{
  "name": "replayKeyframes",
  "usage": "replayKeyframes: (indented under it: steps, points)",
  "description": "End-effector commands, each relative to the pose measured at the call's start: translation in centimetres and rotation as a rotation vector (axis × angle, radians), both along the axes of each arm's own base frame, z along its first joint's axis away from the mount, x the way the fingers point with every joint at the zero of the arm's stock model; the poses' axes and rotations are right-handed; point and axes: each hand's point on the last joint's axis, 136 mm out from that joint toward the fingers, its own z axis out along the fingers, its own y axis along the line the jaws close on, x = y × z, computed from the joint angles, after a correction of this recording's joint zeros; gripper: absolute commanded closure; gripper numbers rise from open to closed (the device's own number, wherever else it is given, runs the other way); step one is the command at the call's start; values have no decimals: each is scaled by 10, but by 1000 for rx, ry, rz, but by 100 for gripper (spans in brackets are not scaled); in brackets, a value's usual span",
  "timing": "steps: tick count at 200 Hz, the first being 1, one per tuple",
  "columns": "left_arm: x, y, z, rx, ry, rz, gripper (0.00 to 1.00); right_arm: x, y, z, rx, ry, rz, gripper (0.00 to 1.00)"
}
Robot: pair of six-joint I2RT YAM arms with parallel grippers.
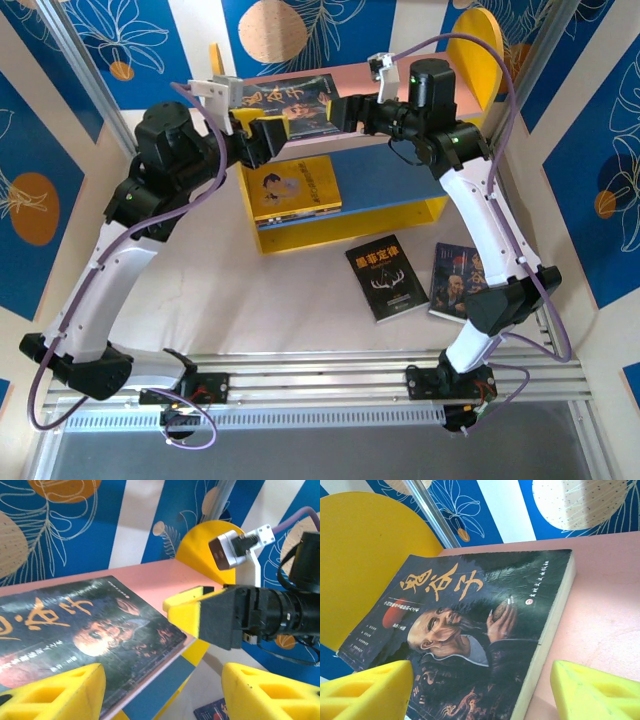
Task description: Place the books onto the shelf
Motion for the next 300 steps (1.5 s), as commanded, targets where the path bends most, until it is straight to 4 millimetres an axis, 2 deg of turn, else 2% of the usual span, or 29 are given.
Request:
replayKeyframes:
  steps: [1,64,132,206,247,277,300]
  points:
    - [-6,-2,2,27,-12,5,37,-5,-3,-13,-33,53,6,27]
    - [-2,-8,-13,59,19,16,37,-17,13,-12,-16,62,76,28]
    - [-5,-3,-10,62,6,30,37,-27,24,-7,11,62,139,28]
    - [-10,3,-4,57,-13,36,37,-30,26,-4,22,59,157,28]
    - [-18,21,-2,84,-40,101,37,-25,5,4,24,27,82,28]
    - [-27,48,-4,130,-58,194,36,-28,-23,15,24,-16,27,28]
    - [-32,72,-15,184,-48,286,36,-37,-46,21,3,-51,-24,27]
